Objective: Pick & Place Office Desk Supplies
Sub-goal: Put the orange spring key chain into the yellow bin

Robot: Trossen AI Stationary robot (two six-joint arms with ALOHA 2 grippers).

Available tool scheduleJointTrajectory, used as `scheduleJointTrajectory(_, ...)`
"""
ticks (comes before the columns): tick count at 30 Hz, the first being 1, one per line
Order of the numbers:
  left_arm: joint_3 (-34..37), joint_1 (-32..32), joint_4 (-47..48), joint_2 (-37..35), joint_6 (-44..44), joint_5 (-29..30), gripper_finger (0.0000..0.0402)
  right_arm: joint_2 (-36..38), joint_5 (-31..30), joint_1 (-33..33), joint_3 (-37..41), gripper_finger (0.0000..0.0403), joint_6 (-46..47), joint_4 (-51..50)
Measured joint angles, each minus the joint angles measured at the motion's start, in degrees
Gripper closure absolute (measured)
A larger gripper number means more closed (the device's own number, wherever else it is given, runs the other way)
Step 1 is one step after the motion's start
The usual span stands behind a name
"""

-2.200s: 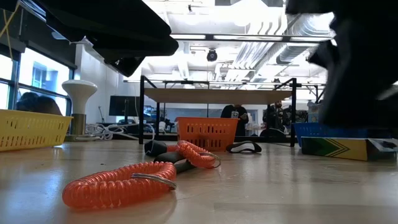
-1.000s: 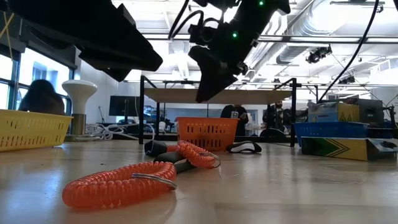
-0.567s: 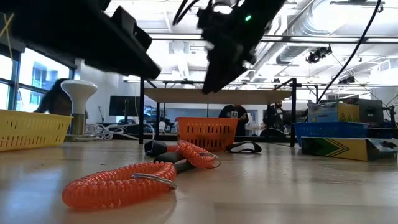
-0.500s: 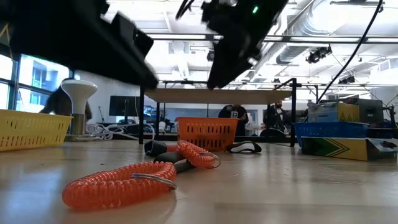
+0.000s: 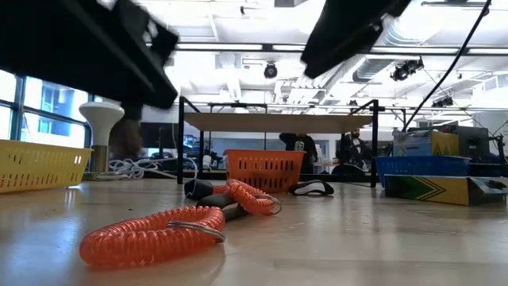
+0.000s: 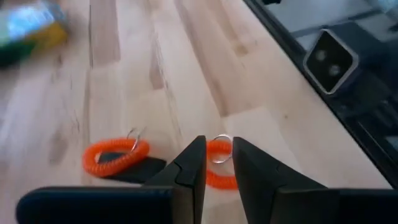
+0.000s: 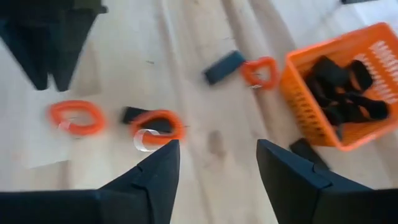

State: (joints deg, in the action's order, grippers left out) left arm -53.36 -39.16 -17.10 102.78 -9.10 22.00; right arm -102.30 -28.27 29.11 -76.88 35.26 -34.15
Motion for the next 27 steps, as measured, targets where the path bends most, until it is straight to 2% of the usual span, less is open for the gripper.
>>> scheduleJointTrajectory(4, -8.3, -3.2, 17.7, 0.0, 0.4, 7.1, 0.0329, 0.0, -0.3, 3.0, 0.0, 0.0209, 3.3, 0.7)
scheduleJointTrajectory(6, -12.5, -3.9, 25.9, 0.0, -3.4, 7.5, 0.0329, 0.0, -0.3, 4.3, 0.0, 0.0213, 5.0, 0.8)
scheduleJointTrajectory(8, -14.7, -4.1, 30.1, 0.0, -7.1, 7.7, 0.0329, 0.0, -0.3, 5.4, 0.0, 0.0217, 5.9, 0.7)
scheduleJointTrajectory(12, -15.2, -4.3, 30.3, 0.4, -8.3, 7.9, 0.0329, 0.0, -0.3, 6.9, 0.0, 0.0224, 8.2, 0.7)
scheduleJointTrajectory(16, -15.2, -4.4, 27.7, 3.4, -8.3, 10.5, 0.0329, -0.6, -0.1, 8.3, 0.0, 0.0226, 10.5, 3.5)
scheduleJointTrajectory(20, -15.3, -4.5, 23.8, 6.5, -8.0, 10.6, 0.0327, -1.3, 0.2, 9.1, 0.1, 0.0225, 8.6, 7.5)
scheduleJointTrajectory(23, -15.2, -4.8, 22.7, 7.7, -10.2, 10.6, 0.0313, -1.2, 0.1, 9.3, 0.0, 0.0228, 8.3, 8.3)
scheduleJointTrajectory(27, -15.2, -5.6, 21.8, 7.8, -12.3, 11.8, 0.0273, -1.2, -0.3, 9.7, 0.0, 0.0231, 8.4, 9.8)
